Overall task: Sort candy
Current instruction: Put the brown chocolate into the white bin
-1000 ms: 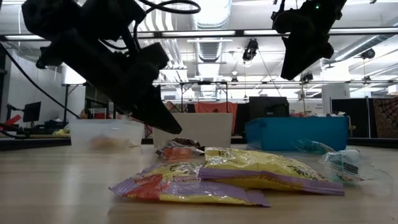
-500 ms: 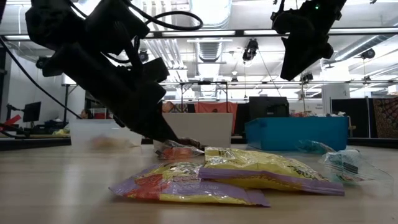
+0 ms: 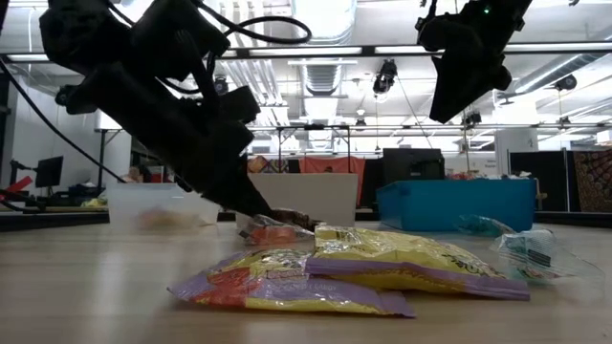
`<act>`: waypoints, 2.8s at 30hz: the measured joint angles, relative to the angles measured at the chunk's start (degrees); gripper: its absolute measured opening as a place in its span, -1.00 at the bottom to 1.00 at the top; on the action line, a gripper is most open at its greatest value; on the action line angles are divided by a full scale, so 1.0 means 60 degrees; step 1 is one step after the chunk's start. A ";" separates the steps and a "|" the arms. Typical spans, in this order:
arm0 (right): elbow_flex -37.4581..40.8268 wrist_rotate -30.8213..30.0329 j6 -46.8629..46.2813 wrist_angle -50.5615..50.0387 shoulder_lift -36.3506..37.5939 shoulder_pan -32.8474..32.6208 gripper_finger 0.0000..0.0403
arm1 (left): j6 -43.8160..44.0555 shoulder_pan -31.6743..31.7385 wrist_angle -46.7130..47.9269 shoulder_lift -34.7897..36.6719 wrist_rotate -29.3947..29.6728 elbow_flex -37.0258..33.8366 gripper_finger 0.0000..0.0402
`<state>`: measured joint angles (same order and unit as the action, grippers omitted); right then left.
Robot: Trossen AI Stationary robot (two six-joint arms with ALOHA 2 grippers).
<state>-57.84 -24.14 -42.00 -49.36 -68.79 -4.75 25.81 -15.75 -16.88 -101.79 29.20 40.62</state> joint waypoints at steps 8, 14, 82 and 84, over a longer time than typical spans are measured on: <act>0.0000 0.0005 0.0004 0.0047 0.0000 0.0000 -0.41 | -0.1430 0.0015 0.0076 0.1545 -0.0867 0.0000 -0.99; 0.0000 0.0003 0.0005 0.0076 0.0000 0.0000 -0.41 | -0.3362 0.0308 0.0253 0.3164 -0.1029 0.0000 -0.99; 0.0061 0.0007 0.0187 0.0138 0.0000 0.0000 -0.41 | -0.6492 0.6047 0.2980 0.0622 -0.4945 0.2769 -0.95; 0.0062 0.0011 0.0142 0.0138 0.0000 0.0000 -0.41 | -0.6478 0.6047 0.2985 0.0622 -0.4945 0.2769 -0.90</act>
<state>-57.47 -24.08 -41.15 -48.53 -68.79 -4.75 -13.05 20.53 1.03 -98.06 -0.47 57.23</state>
